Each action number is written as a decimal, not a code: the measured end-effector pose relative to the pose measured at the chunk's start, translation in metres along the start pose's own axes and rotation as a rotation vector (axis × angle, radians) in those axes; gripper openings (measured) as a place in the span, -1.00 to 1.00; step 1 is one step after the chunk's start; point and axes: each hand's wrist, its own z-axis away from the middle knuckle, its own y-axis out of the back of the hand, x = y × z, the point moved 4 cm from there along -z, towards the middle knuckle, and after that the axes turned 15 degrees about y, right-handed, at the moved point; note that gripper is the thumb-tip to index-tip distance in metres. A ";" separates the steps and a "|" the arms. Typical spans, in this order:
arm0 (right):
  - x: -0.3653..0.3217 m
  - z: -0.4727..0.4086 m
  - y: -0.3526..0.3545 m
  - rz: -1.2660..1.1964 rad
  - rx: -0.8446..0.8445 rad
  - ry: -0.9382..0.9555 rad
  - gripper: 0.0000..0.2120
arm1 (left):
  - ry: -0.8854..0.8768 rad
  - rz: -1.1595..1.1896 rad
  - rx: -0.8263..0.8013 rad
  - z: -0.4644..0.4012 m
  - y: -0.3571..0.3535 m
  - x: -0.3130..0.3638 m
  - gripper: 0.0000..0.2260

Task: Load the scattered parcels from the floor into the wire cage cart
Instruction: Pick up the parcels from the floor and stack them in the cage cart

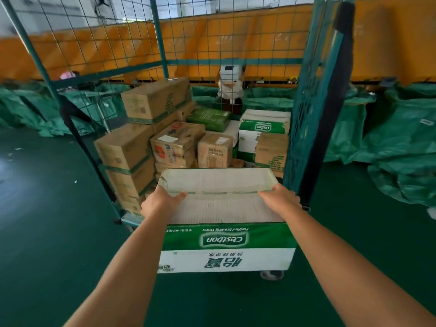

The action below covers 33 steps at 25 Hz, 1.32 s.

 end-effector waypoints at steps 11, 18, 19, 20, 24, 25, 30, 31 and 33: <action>-0.052 -0.242 0.026 0.096 0.124 -0.042 -0.51 | -0.163 0.076 -0.086 -0.200 -0.033 0.203 -0.38; -0.049 -0.389 0.060 0.076 0.233 -0.057 -0.54 | -0.179 0.110 -0.085 -0.260 -0.045 0.329 -0.38; -0.050 -0.407 0.065 0.083 0.254 -0.059 -0.54 | -0.195 0.098 -0.084 -0.269 -0.046 0.347 -0.39; -0.050 -0.429 0.071 0.103 0.273 -0.065 -0.53 | -0.209 0.081 -0.087 -0.280 -0.048 0.367 -0.38; -0.058 -0.499 0.084 0.135 0.263 -0.085 -0.56 | -0.278 0.060 -0.102 -0.329 -0.058 0.435 -0.42; -0.060 -0.517 0.089 0.141 0.266 -0.087 -0.58 | -0.306 0.066 -0.104 -0.344 -0.060 0.456 -0.44; -0.075 -0.593 0.111 0.162 0.358 -0.128 -0.57 | -0.414 0.107 -0.176 -0.411 -0.065 0.551 -0.45; -0.078 -0.607 0.117 0.154 0.375 -0.128 -0.55 | -0.420 0.124 -0.178 -0.424 -0.066 0.568 -0.45; -0.079 -0.630 0.126 0.138 0.393 -0.120 -0.52 | -0.440 0.135 -0.168 -0.439 -0.065 0.603 -0.46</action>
